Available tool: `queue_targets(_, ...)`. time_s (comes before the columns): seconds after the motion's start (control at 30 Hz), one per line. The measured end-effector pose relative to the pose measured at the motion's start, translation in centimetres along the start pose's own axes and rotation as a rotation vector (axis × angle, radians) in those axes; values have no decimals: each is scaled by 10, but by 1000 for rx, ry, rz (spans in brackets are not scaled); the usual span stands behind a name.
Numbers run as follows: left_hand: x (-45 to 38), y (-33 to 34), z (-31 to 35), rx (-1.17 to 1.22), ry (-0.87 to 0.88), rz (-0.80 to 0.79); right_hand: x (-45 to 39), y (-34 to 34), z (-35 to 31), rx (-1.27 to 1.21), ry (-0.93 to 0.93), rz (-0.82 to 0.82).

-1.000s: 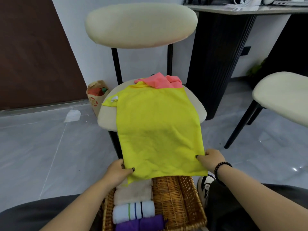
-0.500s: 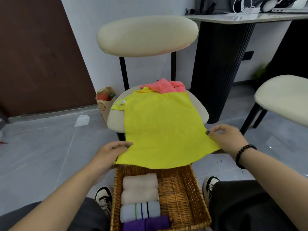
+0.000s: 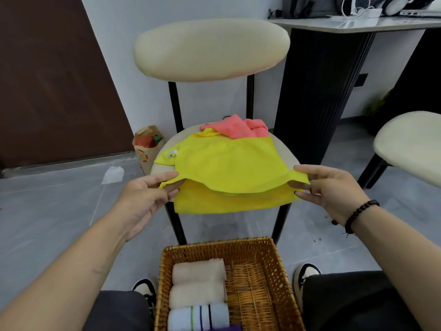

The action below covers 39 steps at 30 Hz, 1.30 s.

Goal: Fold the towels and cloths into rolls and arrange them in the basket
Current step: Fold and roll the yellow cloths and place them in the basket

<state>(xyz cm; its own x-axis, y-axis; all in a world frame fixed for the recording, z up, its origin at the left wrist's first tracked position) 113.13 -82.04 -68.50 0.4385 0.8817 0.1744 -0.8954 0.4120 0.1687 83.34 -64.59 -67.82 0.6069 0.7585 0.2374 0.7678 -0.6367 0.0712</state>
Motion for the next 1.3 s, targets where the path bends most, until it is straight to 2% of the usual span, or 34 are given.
queue_targets(0.1,-20,1,4,-168,48,24,-20,4,-8,177,-72,40)
queue_targets(0.2,-42,4,9,-221,64,22,-45,9,-15,362,-160,96)
queue_targets(0.4,-91,-2,10,-438,96,223,-93,17,-22,669,-345,306)
queue_targets(0.53,-114,-5,11,-496,120,260,-119,25,-28,789,-369,303)
queue_targets(0.7,-143,-2,17,-516,176,257,-150,35,-33,809,-403,295)
queue_targets(0.87,-165,10,12,-571,247,347,-177,44,-29,701,-435,289)
queue_targets(1.1,-190,19,-2,-824,268,326,-209,52,-3,752,-330,181)
queue_targets(1.3,-202,13,-4,-900,270,372,-218,52,-5,779,-351,235)
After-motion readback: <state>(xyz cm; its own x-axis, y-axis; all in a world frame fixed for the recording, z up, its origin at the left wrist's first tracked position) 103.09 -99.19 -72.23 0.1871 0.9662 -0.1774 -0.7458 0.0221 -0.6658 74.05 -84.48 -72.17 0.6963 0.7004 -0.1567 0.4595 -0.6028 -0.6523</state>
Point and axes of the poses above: each hand's wrist, its own x-axis away from the middle knuckle, its own y-axis out of the palm, z = x × y, the point moved 4 cm from there along -x, towards the middle knuckle, and after that the axes turned 1 degree about x, right-handed, at the moved point
